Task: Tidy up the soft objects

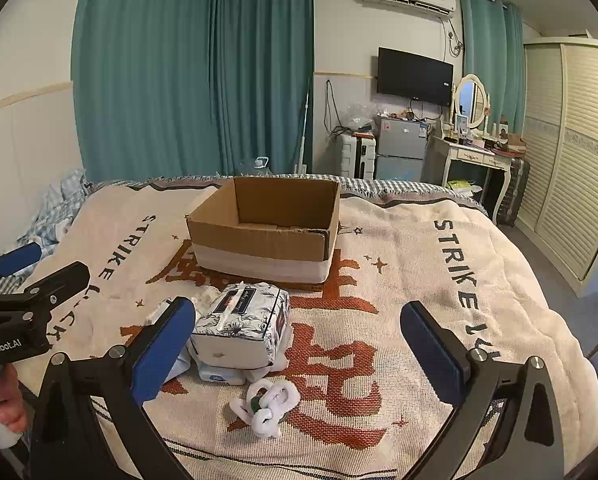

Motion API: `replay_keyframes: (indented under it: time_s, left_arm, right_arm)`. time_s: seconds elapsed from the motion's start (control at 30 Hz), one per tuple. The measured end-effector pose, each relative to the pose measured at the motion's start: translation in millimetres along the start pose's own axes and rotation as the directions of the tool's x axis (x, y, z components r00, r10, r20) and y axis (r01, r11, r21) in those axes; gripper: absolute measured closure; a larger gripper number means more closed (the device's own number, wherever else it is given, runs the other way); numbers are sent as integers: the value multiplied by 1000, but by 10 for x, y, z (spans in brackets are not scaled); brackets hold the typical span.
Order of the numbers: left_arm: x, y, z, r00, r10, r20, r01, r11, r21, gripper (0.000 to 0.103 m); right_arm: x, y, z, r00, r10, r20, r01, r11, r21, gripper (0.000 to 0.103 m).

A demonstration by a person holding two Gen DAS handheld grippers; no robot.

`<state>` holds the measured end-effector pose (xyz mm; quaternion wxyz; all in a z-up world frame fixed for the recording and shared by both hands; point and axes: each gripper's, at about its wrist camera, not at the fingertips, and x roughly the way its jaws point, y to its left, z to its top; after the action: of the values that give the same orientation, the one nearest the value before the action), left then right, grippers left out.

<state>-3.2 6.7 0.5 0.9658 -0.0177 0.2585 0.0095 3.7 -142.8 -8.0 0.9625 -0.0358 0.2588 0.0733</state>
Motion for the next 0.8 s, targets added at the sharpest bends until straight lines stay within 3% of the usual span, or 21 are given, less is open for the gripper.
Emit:
replay_keyframes:
  time_s: [0.8]
  left_arm:
    - [4, -16, -28, 1000, -5, -5, 5, 1000, 2, 0]
  right_arm:
    - [5, 10, -23, 1000, 1, -3, -1, 1000, 1, 0]
